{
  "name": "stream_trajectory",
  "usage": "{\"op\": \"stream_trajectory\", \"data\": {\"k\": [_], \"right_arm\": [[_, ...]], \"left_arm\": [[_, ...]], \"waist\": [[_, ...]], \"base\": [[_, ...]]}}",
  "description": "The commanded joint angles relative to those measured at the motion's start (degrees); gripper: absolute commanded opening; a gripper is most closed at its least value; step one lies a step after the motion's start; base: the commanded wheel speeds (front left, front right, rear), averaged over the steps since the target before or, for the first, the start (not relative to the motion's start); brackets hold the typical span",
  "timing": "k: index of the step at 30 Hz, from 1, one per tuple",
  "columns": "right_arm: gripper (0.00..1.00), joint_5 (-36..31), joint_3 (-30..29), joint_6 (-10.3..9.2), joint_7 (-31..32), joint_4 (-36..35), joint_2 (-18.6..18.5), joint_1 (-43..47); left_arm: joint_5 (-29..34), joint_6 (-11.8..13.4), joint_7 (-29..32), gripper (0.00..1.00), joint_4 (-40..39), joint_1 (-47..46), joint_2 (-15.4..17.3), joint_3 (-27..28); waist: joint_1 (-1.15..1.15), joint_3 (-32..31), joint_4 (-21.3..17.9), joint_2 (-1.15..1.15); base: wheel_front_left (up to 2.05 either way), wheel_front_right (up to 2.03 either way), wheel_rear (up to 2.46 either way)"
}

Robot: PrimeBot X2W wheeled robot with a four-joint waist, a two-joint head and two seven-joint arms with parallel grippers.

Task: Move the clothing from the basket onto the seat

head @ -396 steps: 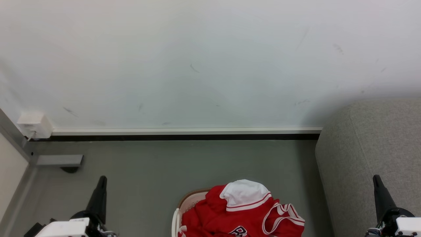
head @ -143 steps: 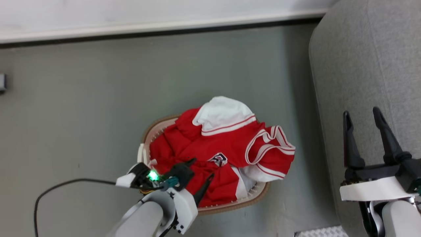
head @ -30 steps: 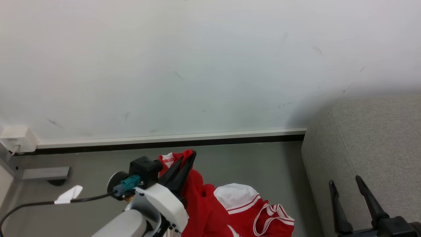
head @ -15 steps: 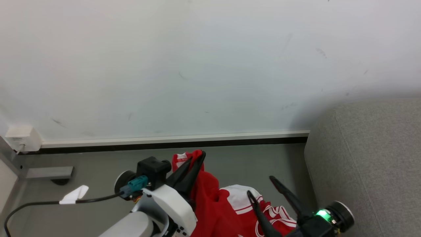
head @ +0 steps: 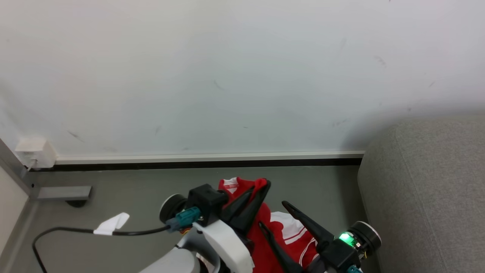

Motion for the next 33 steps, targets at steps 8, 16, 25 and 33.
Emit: {"op": "stream_trajectory", "data": {"k": [8,16,25,33], "right_arm": [[1.0,4.69,1.84,-0.12,0.04,5.39,-0.25,-3.4],[0.71,8.01,3.02,-0.12,0.03,9.63,-0.25,-5.05],[0.0,12.39,2.36,-0.12,0.03,13.25,-0.26,-6.21],[0.0,14.84,-0.75,-0.12,0.03,12.53,-0.26,-5.69]], "left_arm": [[-0.23,-0.72,1.76,0.0,-3.83,-0.91,-1.49,-2.01],[-0.22,-1.17,2.8,0.0,-5.77,-0.9,-2.36,-3.67],[0.21,-0.59,2.33,0.0,-5.66,-0.43,-1.31,-3.69],[0.23,0.11,0.65,1.0,-3.48,0.84,-1.28,-3.45]], "waist": [[0.0,0.07,1.02,-0.01],[0.0,0.07,2.05,-0.01],[0.0,-0.16,2.14,-0.01],[0.0,-0.21,1.2,-0.01]], "base": [[0.0,0.0,0.0],[0.0,0.0,0.0],[0.0,0.0,0.0],[0.0,0.0,0.0]]}}
